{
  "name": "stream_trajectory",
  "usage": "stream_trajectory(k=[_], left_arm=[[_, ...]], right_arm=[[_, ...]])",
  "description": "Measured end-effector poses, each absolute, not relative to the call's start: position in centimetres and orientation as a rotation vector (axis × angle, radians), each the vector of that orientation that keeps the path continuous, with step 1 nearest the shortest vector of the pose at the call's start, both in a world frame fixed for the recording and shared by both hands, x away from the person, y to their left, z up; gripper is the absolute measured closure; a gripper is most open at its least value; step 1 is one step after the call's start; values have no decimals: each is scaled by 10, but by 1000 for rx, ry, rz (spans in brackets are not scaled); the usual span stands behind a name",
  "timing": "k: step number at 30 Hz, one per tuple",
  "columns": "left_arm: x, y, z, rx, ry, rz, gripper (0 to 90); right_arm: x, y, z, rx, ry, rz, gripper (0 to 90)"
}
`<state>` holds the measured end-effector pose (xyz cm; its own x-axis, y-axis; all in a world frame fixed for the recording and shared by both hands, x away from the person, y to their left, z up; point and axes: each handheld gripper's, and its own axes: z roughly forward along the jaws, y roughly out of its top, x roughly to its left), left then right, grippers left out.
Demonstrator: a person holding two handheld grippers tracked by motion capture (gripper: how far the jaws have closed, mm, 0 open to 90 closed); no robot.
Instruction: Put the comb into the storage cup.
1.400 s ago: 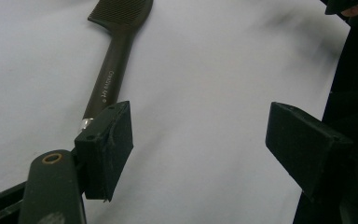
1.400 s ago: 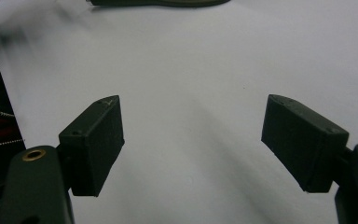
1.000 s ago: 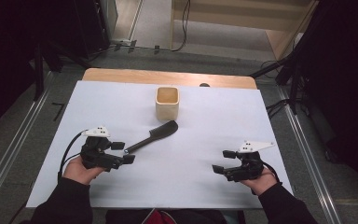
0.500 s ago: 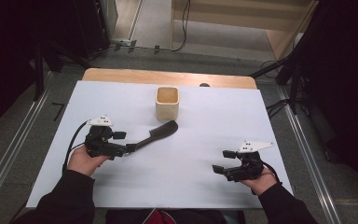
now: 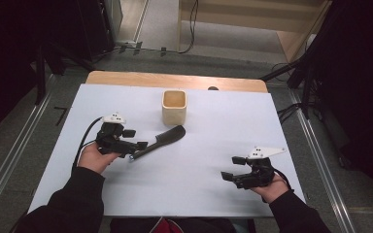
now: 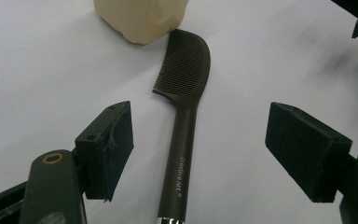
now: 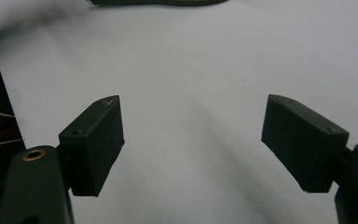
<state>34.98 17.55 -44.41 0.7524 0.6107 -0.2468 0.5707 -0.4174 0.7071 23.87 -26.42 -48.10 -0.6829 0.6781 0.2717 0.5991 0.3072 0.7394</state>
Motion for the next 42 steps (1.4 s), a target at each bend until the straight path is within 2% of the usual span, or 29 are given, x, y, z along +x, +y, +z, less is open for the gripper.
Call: stream_trajectory(k=[25,42], left_arm=[[357,170,-450,2101,917,77,241],[351,167,-465,2173,903,91,247]], right_arm=[[238,-264,-481,1210,2462,1332,189],[239,-264,-481,1202,2466,1333,189]])
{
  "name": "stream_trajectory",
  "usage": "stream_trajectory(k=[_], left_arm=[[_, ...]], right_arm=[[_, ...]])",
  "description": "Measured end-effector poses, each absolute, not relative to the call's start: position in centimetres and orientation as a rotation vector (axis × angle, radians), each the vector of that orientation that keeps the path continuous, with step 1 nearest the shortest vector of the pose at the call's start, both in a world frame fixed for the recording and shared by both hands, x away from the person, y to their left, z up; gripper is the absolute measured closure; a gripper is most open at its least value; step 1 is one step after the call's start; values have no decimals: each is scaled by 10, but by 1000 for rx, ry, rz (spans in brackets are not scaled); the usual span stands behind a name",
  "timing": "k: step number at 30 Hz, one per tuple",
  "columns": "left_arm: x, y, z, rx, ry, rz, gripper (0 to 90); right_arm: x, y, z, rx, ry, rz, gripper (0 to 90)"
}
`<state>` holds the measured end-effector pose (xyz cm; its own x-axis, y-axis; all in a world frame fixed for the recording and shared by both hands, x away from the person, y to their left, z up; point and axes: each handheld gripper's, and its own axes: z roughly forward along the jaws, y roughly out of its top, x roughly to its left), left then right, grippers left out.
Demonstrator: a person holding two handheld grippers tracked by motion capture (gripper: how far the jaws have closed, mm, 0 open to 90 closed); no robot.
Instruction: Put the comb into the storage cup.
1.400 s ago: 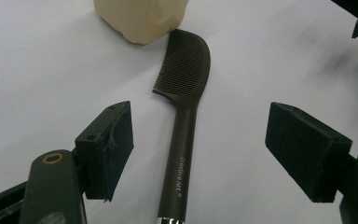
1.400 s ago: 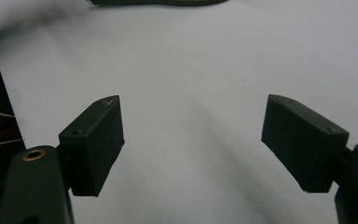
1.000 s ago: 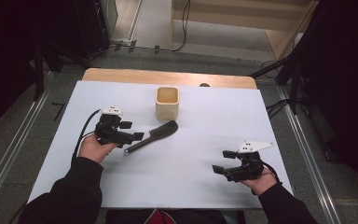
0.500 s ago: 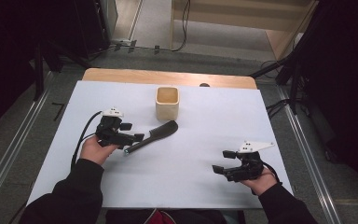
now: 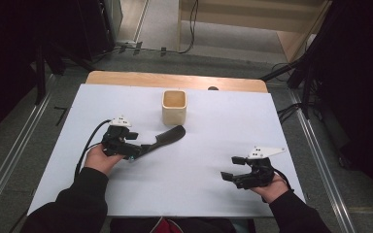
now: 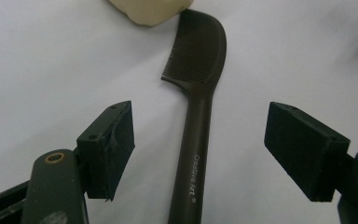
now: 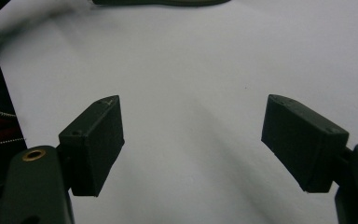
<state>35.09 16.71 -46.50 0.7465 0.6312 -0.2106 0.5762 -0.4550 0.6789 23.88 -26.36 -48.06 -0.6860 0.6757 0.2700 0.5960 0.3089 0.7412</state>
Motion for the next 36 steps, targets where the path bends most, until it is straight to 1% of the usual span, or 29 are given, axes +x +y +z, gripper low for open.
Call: stream_trajectory(k=[6,18,25,29,34,36], left_arm=[[348,170,-470,2212,900,103,247],[346,165,-488,2292,907,73,248],[340,161,-493,2341,858,155,247],[335,159,-498,2340,806,178,170],[328,154,-500,2387,756,282,164],[328,155,-501,2381,758,285,161]], right_arm=[[240,-263,-480,1197,2472,1335,189],[242,-259,-480,1183,2481,1340,189],[244,-258,-480,1180,2488,1342,189],[244,-257,-480,1178,2490,1342,189],[245,-257,-480,1171,2492,1342,189],[245,-256,-480,1173,2492,1344,189]])
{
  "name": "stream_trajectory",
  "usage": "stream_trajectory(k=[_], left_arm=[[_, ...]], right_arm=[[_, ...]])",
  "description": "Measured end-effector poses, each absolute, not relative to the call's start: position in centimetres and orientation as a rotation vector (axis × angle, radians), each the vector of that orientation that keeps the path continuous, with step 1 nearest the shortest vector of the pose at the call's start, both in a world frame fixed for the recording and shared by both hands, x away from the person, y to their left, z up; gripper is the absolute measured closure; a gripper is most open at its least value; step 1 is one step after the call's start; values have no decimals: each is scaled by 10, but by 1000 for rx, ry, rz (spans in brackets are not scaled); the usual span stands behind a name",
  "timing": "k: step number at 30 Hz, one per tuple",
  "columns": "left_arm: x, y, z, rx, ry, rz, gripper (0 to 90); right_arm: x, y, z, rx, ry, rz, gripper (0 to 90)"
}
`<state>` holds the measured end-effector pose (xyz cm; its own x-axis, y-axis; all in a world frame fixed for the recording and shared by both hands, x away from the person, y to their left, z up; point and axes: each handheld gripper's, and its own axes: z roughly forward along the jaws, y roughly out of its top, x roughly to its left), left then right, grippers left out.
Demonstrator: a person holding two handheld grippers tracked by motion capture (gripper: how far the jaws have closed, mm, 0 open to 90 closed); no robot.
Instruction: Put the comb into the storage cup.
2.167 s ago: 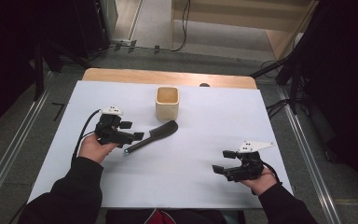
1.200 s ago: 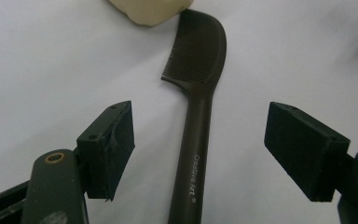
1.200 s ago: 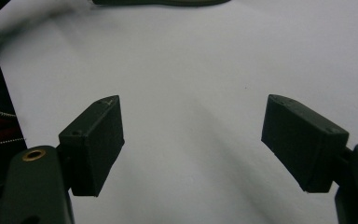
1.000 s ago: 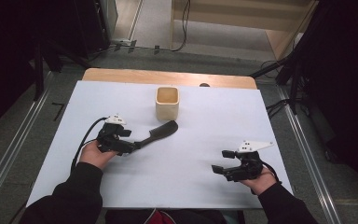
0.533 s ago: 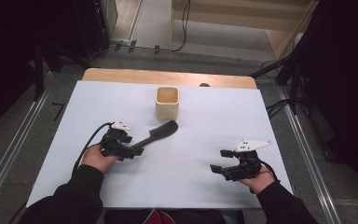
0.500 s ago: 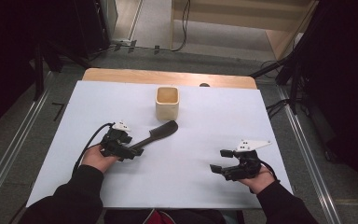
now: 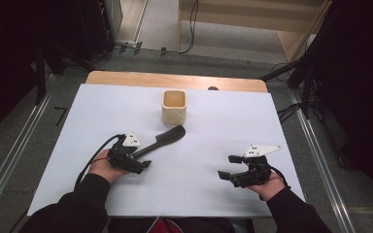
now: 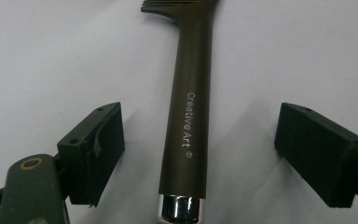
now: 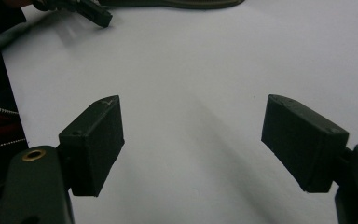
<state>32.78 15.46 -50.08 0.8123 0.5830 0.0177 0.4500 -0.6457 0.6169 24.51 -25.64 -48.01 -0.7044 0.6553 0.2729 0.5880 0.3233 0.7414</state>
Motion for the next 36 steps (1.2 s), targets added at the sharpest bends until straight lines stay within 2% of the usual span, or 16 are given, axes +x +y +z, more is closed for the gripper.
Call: stream_trajectory(k=[8,12,19,25,36], left_arm=[[328,154,-501,2371,762,299,182],[327,154,-500,2348,752,304,343],[329,155,-499,2328,759,290,571],[331,157,-499,2321,734,271,698],[334,158,-498,2344,707,241,725]], right_arm=[[245,-256,-480,1175,2491,1343,189],[245,-255,-480,1172,2493,1340,189],[245,-256,-480,1171,2494,1341,189],[245,-256,-480,1171,2492,1345,189],[244,-256,-480,1176,2488,1345,189]])
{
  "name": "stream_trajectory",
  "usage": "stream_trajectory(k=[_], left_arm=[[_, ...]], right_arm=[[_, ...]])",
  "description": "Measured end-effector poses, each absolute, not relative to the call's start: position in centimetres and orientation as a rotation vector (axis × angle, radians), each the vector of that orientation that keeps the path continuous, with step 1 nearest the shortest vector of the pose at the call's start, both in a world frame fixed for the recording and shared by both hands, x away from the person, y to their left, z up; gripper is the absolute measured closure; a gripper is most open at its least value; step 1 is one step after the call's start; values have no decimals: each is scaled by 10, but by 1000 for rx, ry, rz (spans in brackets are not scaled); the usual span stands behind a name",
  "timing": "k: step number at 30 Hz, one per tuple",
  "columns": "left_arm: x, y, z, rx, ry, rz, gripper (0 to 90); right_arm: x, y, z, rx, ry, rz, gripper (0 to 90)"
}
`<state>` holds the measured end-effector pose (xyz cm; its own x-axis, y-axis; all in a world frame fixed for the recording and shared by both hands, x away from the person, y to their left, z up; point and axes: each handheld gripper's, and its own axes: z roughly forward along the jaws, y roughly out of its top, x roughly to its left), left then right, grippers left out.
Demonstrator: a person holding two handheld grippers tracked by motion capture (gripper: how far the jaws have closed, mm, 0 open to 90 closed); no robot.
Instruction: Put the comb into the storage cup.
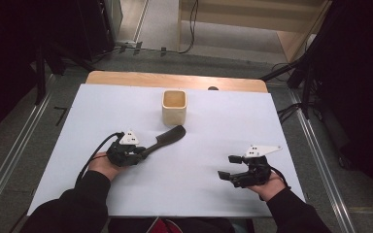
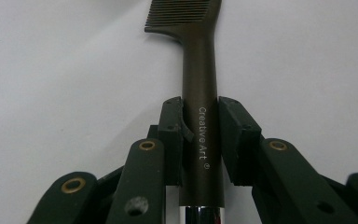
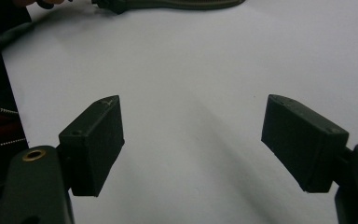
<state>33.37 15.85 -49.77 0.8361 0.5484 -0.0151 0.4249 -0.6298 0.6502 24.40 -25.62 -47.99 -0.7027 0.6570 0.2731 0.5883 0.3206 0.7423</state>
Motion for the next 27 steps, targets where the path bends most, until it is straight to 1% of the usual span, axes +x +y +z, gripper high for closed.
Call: stream_trajectory(k=[9,10,27], left_arm=[[336,155,-494,2358,733,195,731],[336,155,-493,2358,735,173,731],[332,152,-475,2259,711,62,733]], right_arm=[[243,-257,-480,1177,2483,1347,189],[243,-258,-480,1176,2482,1347,189],[243,-258,-479,1175,2474,1343,189]])
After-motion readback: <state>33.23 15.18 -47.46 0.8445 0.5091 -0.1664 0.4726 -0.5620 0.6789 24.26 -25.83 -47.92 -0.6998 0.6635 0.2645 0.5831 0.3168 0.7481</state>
